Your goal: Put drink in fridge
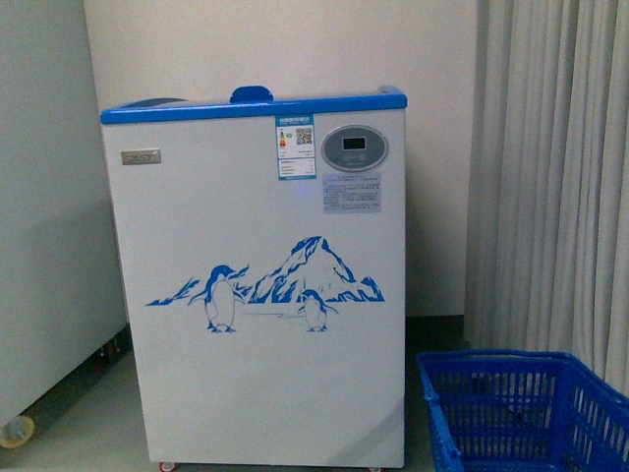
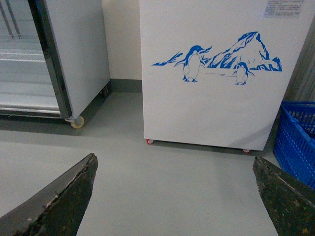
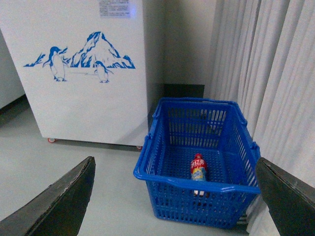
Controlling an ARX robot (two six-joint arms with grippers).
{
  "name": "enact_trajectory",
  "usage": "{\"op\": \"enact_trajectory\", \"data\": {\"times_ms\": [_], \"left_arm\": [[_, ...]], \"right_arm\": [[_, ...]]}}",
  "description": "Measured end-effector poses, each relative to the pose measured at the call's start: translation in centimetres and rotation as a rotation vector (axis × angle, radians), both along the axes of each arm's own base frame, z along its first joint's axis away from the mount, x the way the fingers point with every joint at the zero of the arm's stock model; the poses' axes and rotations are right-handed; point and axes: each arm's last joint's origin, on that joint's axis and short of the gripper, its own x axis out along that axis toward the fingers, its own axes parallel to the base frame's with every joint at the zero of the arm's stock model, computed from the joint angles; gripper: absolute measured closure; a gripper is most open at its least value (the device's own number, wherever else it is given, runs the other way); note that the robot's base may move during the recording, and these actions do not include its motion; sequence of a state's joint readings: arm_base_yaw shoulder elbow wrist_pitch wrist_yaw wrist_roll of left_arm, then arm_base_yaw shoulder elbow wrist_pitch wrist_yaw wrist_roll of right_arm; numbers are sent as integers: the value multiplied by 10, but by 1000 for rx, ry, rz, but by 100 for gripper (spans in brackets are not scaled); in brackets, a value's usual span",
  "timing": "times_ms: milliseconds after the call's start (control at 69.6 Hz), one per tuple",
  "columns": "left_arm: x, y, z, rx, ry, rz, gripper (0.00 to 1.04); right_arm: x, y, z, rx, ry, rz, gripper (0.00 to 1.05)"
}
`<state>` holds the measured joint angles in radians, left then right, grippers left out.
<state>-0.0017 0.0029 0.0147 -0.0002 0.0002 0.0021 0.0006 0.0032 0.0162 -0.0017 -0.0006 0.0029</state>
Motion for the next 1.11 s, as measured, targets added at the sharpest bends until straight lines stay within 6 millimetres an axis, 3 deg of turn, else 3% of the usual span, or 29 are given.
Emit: {"op": "enact_trajectory", "data": {"times_ms": [1107], "left_arm": [[0,0,0,0,0,0,8]], "right_arm": [[0,0,0,0,0,-1,8]]}}
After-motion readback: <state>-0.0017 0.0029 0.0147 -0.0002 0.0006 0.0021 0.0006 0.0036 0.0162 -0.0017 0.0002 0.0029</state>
